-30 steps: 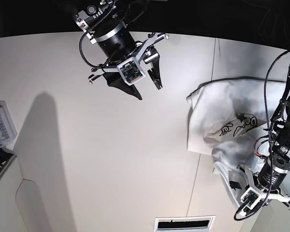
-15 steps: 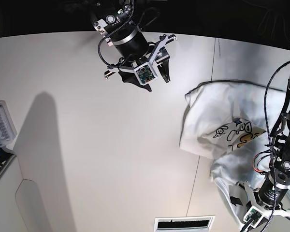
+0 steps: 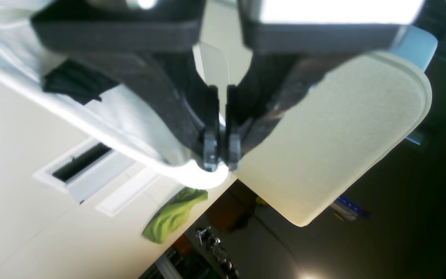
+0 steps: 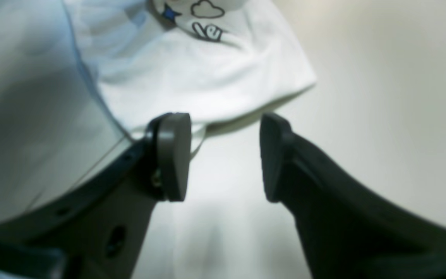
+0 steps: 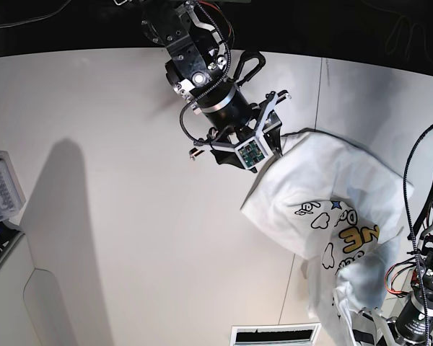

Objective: Layout the t-shirt on the table in an organized manner, then fold the t-shirt properly
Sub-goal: 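Carry the t-shirt with the left gripper toward the right gripper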

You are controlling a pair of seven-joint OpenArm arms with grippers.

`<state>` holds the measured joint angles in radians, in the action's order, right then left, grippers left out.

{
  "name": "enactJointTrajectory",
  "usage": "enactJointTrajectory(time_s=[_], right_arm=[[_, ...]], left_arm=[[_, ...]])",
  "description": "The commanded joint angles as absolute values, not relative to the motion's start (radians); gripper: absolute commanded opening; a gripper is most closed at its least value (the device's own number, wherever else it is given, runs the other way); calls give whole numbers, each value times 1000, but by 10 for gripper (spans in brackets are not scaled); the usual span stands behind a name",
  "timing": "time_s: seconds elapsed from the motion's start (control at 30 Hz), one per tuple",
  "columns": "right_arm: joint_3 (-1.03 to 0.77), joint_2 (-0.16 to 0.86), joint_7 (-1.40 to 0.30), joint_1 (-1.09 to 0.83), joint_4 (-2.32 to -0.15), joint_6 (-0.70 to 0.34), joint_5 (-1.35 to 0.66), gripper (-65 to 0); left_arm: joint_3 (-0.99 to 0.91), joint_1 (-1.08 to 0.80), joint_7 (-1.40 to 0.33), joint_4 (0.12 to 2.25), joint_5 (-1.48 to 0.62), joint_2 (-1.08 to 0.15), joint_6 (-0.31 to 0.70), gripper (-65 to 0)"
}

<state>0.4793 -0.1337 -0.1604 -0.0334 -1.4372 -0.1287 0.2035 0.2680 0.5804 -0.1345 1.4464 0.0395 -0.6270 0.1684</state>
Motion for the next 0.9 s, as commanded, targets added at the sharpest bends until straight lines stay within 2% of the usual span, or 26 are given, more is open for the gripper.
enactJointTrajectory(time_s=[0.0,0.13,0.37,0.43,0.53,0.73,0.87], right_arm=[[483,-150,-129,-1,-1444,-133,202,-359],[487,-152,-127,89,-1394,-135,202,-359],[487,-152,-128,211,-1361,-135,202,-359],[487,-152,-128,223,-1360,-135,202,-359],[487,-152,-128,224,-1360,-135,201,-359],[487,-152,-133,220,-1355,-134,202,-359],[487,-152,-143,209,-1355,-127,203,-359]], left_arm=[[257,613,-117,1462,36,-640,151,-650],[257,615,-117,1462,21,-640,158,-650],[257,614,-115,1462,-38,-640,293,-650],[257,614,-96,1462,-64,-640,360,-650],[266,614,-23,1462,-79,-636,514,-650],[318,618,152,1462,-55,-585,682,-650],[372,662,322,1463,-24,-554,698,-650]])
